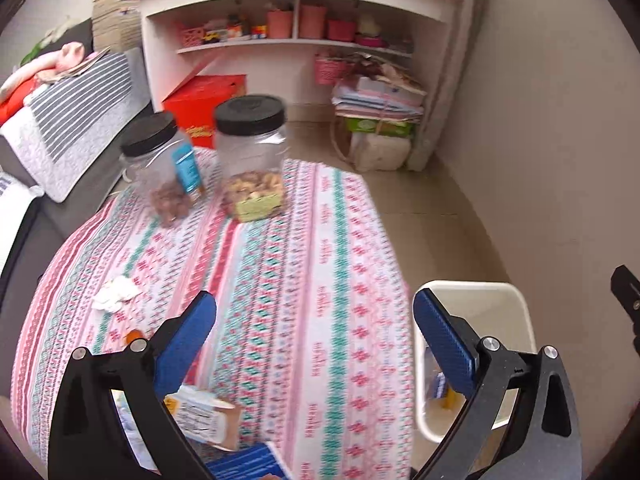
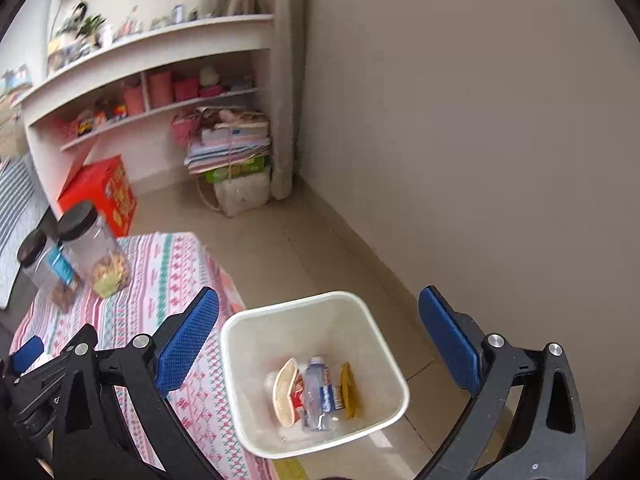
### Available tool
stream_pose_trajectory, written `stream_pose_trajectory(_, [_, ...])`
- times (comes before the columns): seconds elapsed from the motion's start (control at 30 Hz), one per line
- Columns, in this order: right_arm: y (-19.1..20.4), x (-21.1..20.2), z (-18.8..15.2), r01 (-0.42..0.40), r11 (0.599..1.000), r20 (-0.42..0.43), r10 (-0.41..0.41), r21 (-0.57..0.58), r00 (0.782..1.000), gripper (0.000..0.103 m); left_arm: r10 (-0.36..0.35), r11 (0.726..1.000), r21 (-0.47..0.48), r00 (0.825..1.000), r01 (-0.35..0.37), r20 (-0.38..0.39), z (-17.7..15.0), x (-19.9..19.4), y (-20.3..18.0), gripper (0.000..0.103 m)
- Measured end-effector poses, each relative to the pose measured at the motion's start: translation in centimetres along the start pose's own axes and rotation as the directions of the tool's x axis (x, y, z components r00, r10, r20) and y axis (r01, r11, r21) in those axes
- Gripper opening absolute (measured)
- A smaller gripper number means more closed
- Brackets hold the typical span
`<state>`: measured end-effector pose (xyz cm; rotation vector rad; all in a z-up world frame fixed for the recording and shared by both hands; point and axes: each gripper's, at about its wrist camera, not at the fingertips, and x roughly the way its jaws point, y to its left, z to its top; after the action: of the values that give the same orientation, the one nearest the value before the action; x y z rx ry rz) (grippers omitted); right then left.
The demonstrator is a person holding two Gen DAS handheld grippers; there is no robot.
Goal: Collect trash
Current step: 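Grasp the white plastic bag with the left tool while the right tool grasps the milk carton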
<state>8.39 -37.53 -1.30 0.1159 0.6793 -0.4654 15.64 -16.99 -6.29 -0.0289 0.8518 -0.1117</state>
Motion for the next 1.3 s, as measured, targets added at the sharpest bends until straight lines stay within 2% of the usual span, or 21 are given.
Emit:
stream_pose_trajectory(0.2, [5.1,0.4,-0.8,-0.092,0.994,-0.047,0.090,-0.059,0.995,0.096,0.088,0.994,-0.050,0.993,-0.092,-0.083,-0.8,2.6,6.3,0.096])
stream_pose_trajectory(0.3, [7.8,0.4,-1.6,-0.122,0.987,-0.065,0.116,-0.103,0.991,0.096,0.151,0.986,-0.055,0.980,-0.159,-0.129,-0.7,4.2,9.6,0.096])
stream_pose_trajectory(0.43, [11.1,0.8,-2.3,-0.161,0.971,-0.098,0.145,-0.174,0.985,0.096,0.242,0.969,0.002,0.951,-0.246,-0.194,-0.1,6.5,14.0,0.096])
stream_pose_trajectory(0.53, [13.8,1.3,-3.4,-0.211,0.944,-0.143,0.179,-0.253,0.973,0.096,0.278,0.960,0.069,0.924,-0.270,-0.264,0.1,8.7,16.7,0.096])
stream_pose_trajectory(0.63, [16.6,1.8,-4.8,-0.330,0.886,-0.234,0.262,-0.325,0.936,0.096,0.289,0.957,0.106,0.894,-0.269,-0.342,0.0,11.3,19.5,0.096])
stream_pose_trajectory(0.73, [19.5,2.2,-6.5,-0.487,0.797,-0.369,0.358,-0.359,0.858,0.096,0.266,0.963,0.147,0.874,-0.225,-0.406,-0.4,13.7,21.5,0.096])
stream_pose_trajectory(0.77, [20.8,2.3,-7.3,-0.545,0.748,-0.423,0.384,-0.378,0.821,0.096,0.264,0.963,0.169,0.865,-0.211,-0.426,-0.6,14.3,22.0,0.096])
stream_pose_trajectory(0.83, [22.7,2.3,-8.6,-0.606,0.676,-0.486,0.397,-0.420,0.779,0.096,0.259,0.962,0.195,0.857,-0.190,-0.445,-0.9,15.2,22.7,0.094])
stream_pose_trajectory(0.9, [24.4,2.2,-10.0,-0.649,0.610,-0.535,0.396,-0.455,0.746,0.096,0.227,0.970,0.192,0.853,-0.152,-0.471,-1.2,15.9,23.8,0.081])
stream_pose_trajectory(0.93, [25.2,2.1,-10.6,-0.668,0.579,-0.557,0.394,-0.468,0.732,0.096,0.200,0.976,0.175,0.848,-0.128,-0.492,-1.3,16.3,24.4,0.069])
stream_pose_trajectory(1.0, [26.5,1.9,-11.8,-0.693,0.529,-0.589,0.386,-0.489,0.710,0.096,0.118,0.992,0.107,0.858,-0.074,-0.500,-1.2,16.4,25.7,0.057])
stream_pose_trajectory(1.03, [27.1,1.9,-12.2,-0.704,0.507,-0.604,0.381,-0.497,0.700,0.096,0.100,0.994,0.092,0.862,-0.062,-0.496,-1.1,16.2,26.2,0.041])
stream_pose_trajectory(1.07, [27.9,1.9,-12.8,-0.717,0.482,-0.620,0.377,-0.503,0.688,0.096,0.094,0.995,0.083,0.866,-0.060,-0.491,-1.1,16.2,26.9,0.033])
stream_pose_trajectory(1.13, [28.9,1.9,-13.6,-0.739,0.447,-0.647,0.371,-0.505,0.666,0.096,0.050,0.999,0.030,0.866,-0.040,-0.498,-1.3,15.4,27.7,0.030])
stream_pose_trajectory(1.2, [29.7,2.2,-14.5,-0.757,0.404,-0.674,0.356,-0.513,0.647,0.096,0.039,0.999,0.004,0.876,-0.042,-0.480,-1.7,13.9,28.4,0.030])
stream_pose_trajectory(1.23, [30.2,2.1,-15.1,-0.761,0.377,-0.685,0.341,-0.528,0.644,0.096,0.042,0.999,0.005,0.882,-0.045,-0.469,-1.9,13.0,28.5,0.030])
stream_pose_trajectory(1.3, [30.8,2.5,-16.1,-0.757,0.347,-0.695,0.309,-0.553,0.649,0.096,0.023,0.999,-0.010,0.898,-0.030,-0.439,-2.0,10.8,28.8,0.030])
